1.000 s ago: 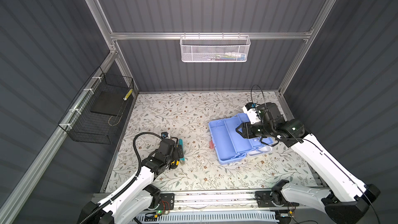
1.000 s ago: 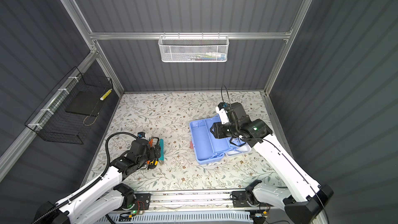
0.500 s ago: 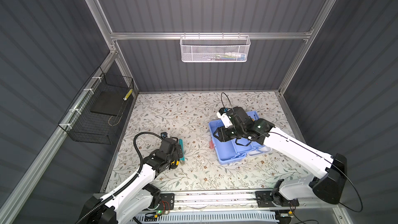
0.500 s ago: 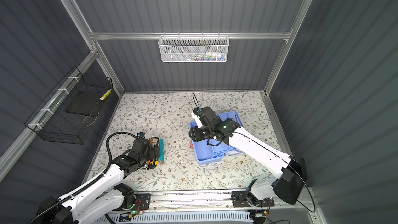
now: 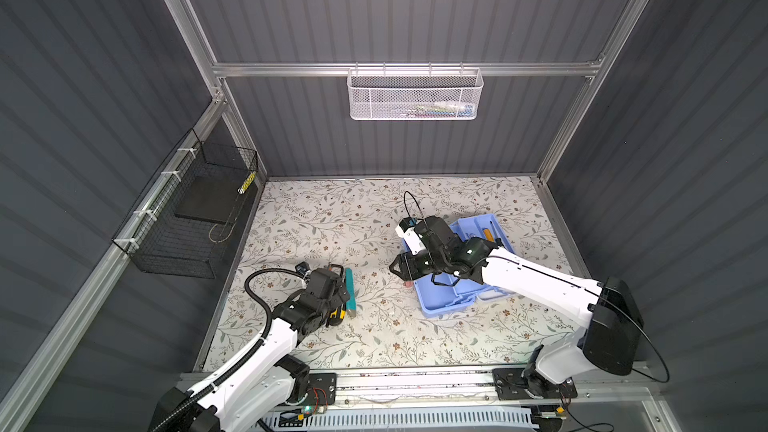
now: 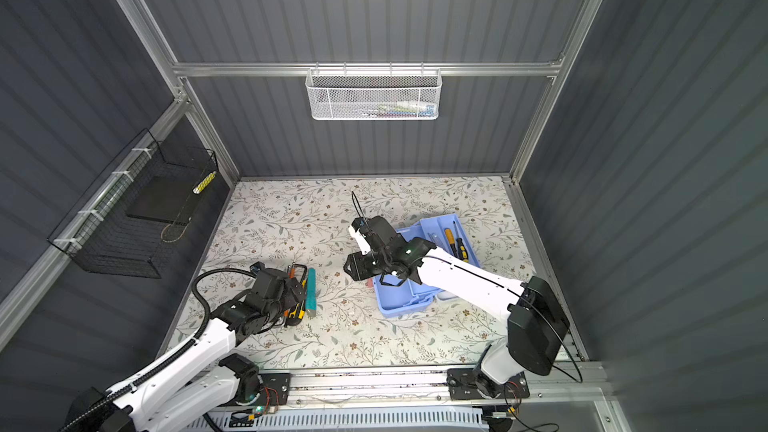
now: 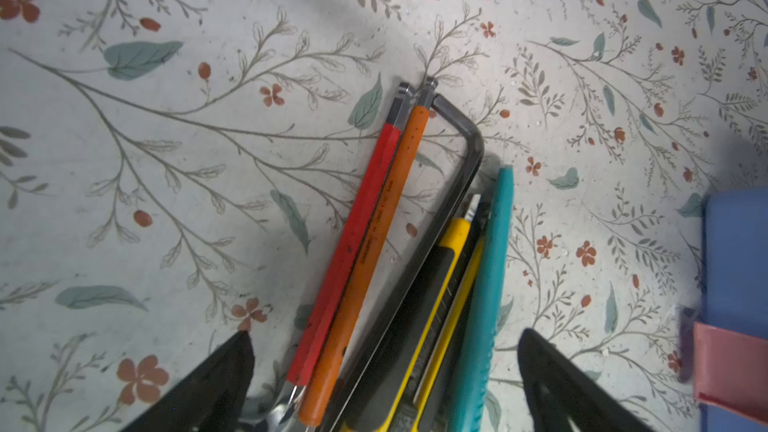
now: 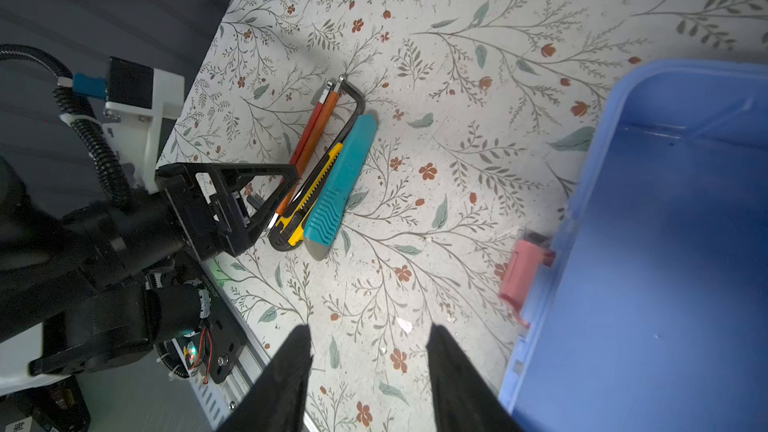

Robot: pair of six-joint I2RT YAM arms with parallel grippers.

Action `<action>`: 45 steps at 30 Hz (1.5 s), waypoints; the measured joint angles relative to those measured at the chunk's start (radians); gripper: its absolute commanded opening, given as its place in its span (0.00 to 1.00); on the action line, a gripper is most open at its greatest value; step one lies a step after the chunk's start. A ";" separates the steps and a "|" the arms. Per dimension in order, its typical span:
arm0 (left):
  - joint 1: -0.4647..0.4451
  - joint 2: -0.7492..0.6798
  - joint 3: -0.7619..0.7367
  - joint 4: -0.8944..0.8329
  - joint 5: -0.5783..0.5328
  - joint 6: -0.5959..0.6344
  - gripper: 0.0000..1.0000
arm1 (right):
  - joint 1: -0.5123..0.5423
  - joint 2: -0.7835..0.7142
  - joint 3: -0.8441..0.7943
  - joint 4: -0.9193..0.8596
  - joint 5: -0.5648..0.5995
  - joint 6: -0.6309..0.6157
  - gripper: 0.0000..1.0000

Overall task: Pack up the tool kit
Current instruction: 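Move the right gripper back over the tool row to the teal knife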

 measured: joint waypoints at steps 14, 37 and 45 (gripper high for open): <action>0.002 0.222 -0.024 0.245 0.054 0.032 0.99 | 0.016 0.067 0.000 0.038 -0.010 0.022 0.50; -0.053 -0.119 0.152 -0.110 -0.102 0.071 0.99 | 0.077 0.369 0.275 -0.121 0.041 -0.076 0.54; -0.053 -0.160 0.140 -0.184 -0.207 0.137 1.00 | 0.137 0.539 0.408 -0.174 0.058 -0.092 0.56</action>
